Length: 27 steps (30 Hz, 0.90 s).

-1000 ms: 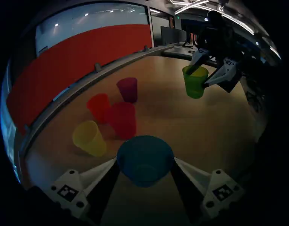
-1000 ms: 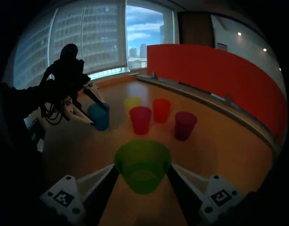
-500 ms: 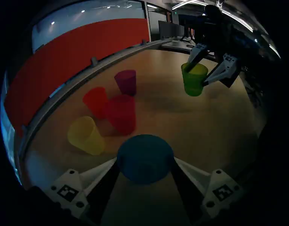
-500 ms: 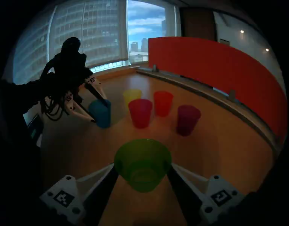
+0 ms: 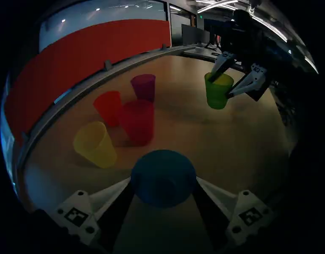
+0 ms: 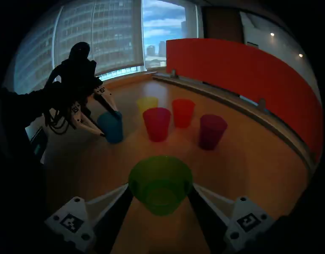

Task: Pour water

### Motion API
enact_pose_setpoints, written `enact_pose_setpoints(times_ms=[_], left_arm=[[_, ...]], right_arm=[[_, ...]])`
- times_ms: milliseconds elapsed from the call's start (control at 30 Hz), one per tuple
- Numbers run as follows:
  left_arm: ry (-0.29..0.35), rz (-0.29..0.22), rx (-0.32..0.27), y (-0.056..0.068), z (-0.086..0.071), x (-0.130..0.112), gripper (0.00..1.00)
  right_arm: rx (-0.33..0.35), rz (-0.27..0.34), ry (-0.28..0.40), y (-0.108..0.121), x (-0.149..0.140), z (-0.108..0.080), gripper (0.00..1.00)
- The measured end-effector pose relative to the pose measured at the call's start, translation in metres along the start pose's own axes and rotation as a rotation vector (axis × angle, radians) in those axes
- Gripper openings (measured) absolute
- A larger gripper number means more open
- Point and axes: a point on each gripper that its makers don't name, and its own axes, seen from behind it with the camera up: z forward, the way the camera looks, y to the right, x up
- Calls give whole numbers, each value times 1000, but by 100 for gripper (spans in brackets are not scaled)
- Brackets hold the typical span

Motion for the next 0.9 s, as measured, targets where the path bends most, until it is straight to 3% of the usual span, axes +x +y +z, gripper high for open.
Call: enact_pose_setpoints(times_ms=[500, 900], left_arm=[[-30, -13, -24, 4, -3, -17, 89], [-87, 0, 7, 9, -18, -44, 89]], right_arm=[[-11, 2, -7, 2, -6, 6, 89], [-18, 11, -28, 5, -19, 14, 89]])
